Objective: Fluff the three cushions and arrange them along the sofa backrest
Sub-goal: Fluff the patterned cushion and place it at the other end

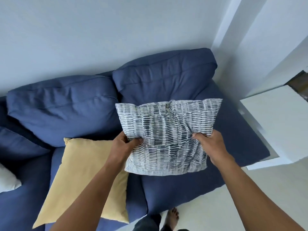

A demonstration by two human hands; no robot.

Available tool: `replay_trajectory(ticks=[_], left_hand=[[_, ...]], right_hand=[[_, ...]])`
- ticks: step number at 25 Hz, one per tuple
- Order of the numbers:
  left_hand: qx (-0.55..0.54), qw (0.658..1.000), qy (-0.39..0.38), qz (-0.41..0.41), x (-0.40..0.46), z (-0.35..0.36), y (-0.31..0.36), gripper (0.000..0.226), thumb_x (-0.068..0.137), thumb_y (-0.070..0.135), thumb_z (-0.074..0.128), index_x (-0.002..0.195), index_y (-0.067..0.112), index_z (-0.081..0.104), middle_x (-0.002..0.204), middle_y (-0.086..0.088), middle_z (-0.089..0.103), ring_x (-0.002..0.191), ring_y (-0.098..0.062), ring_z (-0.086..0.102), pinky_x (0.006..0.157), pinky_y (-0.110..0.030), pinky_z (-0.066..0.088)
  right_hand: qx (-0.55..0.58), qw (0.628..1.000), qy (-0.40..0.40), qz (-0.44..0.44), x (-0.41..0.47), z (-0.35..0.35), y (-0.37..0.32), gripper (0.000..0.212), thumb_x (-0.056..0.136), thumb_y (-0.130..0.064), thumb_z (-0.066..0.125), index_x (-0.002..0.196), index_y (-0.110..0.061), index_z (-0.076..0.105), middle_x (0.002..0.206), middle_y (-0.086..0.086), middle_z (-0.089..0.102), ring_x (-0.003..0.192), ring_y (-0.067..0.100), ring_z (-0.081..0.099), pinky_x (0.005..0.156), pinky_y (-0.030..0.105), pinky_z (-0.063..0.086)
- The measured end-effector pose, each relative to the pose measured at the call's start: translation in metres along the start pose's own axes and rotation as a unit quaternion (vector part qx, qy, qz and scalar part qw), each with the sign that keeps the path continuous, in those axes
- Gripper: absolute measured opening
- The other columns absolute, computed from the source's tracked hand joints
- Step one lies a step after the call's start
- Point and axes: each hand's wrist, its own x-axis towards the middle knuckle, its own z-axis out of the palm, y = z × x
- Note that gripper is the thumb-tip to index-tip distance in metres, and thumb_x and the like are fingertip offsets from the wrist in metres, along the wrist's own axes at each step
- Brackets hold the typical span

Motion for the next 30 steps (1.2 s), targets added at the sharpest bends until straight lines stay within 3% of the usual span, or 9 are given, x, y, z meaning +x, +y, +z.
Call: replay_trajectory(ticks=[3, 6, 10, 13, 18, 22, 25, 27, 30], left_hand=[[0.066, 0.998, 0.008, 0.004, 0.023, 0.008, -0.001, 0.028, 0.080, 0.013, 0.085, 0.104, 0.025, 0.077, 0.104, 0.003, 0.083, 0.098, -0.018, 0.078, 0.086, -0.037, 0.061], [0.104, 0.994, 0.019, -0.008, 0.049, 0.025, -0.005, 0.027, 0.073, 0.030, 0.084, 0.097, 0.036, 0.075, 0.100, 0.011, 0.082, 0.093, -0.010, 0.077, 0.087, -0.038, 0.061], [0.149, 0.986, 0.065, -0.034, 0.094, 0.046, -0.011, 0.036, 0.065, 0.049, 0.078, 0.098, 0.038, 0.070, 0.101, 0.013, 0.080, 0.097, -0.011, 0.074, 0.090, -0.041, 0.059], [0.172, 0.978, 0.108, -0.051, 0.134, 0.060, -0.015, 0.023, 0.073, 0.043, 0.080, 0.091, 0.042, 0.066, 0.097, 0.016, 0.077, 0.095, -0.010, 0.072, 0.085, -0.036, 0.057], [0.196, 0.962, 0.167, -0.095, 0.199, 0.088, -0.036, 0.023, 0.081, 0.030, 0.081, 0.099, 0.027, 0.068, 0.097, 0.007, 0.077, 0.094, -0.019, 0.073, 0.078, -0.034, 0.055], [0.202, 0.958, 0.170, -0.115, 0.245, 0.104, -0.059, 0.025, 0.081, 0.033, 0.080, 0.102, 0.027, 0.066, 0.095, 0.013, 0.074, 0.096, -0.019, 0.071, 0.081, -0.035, 0.054], [0.201, 0.958, 0.131, -0.157, 0.277, 0.117, -0.083, 0.035, 0.087, 0.032, 0.076, 0.117, 0.020, 0.064, 0.106, 0.006, 0.073, 0.107, -0.024, 0.068, 0.097, -0.042, 0.054], [0.197, 0.958, 0.095, -0.186, 0.288, 0.123, -0.095, 0.045, 0.091, 0.031, 0.073, 0.132, 0.015, 0.060, 0.119, -0.004, 0.074, 0.115, -0.026, 0.068, 0.105, -0.046, 0.051], [0.198, 0.954, 0.067, -0.213, 0.296, 0.127, -0.101, 0.057, 0.095, 0.029, 0.069, 0.148, 0.018, 0.051, 0.132, -0.011, 0.071, 0.123, -0.030, 0.065, 0.108, -0.049, 0.050]], right_hand=[[-0.028, 1.000, -0.012, -0.005, 0.023, -0.005, -0.001, 0.025, 0.088, -0.013, 0.078, 0.084, -0.038, 0.080, 0.093, -0.012, 0.081, 0.096, 0.015, 0.074, 0.090, 0.041, 0.058], [-0.035, 0.999, -0.005, -0.001, 0.061, -0.005, -0.003, 0.022, 0.089, -0.011, 0.077, 0.089, -0.033, 0.077, 0.097, -0.010, 0.079, 0.096, 0.016, 0.073, 0.092, 0.044, 0.058], [-0.001, 0.999, 0.010, 0.033, 0.112, 0.010, 0.001, 0.022, 0.088, -0.005, 0.077, 0.094, -0.026, 0.077, 0.097, -0.009, 0.080, 0.095, 0.011, 0.074, 0.088, 0.033, 0.057], [0.024, 0.998, -0.012, 0.055, 0.166, 0.021, 0.013, 0.023, 0.088, -0.005, 0.077, 0.093, -0.027, 0.076, 0.091, -0.012, 0.080, 0.090, 0.006, 0.074, 0.079, 0.026, 0.055], [0.011, 0.997, -0.025, 0.067, 0.253, 0.039, 0.043, 0.027, 0.085, -0.001, 0.077, 0.087, -0.028, 0.075, 0.082, -0.018, 0.079, 0.083, 0.003, 0.071, 0.073, 0.017, 0.054], [-0.015, 0.998, -0.018, 0.067, 0.309, 0.049, 0.072, 0.024, 0.083, -0.006, 0.077, 0.087, -0.029, 0.074, 0.082, -0.021, 0.077, 0.079, -0.002, 0.071, 0.074, 0.022, 0.052], [-0.076, 0.989, -0.073, 0.099, 0.345, 0.061, 0.098, 0.026, 0.090, -0.015, 0.075, 0.113, -0.022, 0.065, 0.112, -0.005, 0.075, 0.102, 0.014, 0.070, 0.086, 0.032, 0.054], [-0.126, 0.973, -0.123, 0.146, 0.356, 0.066, 0.109, 0.053, 0.094, -0.020, 0.072, 0.142, -0.011, 0.051, 0.144, 0.012, 0.059, 0.127, 0.028, 0.059, 0.103, 0.040, 0.049], [-0.113, 0.966, -0.146, 0.182, 0.357, 0.071, 0.113, 0.077, 0.097, -0.017, 0.070, 0.161, -0.010, 0.029, 0.161, 0.018, 0.039, 0.145, 0.026, 0.043, 0.103, 0.030, 0.038]])
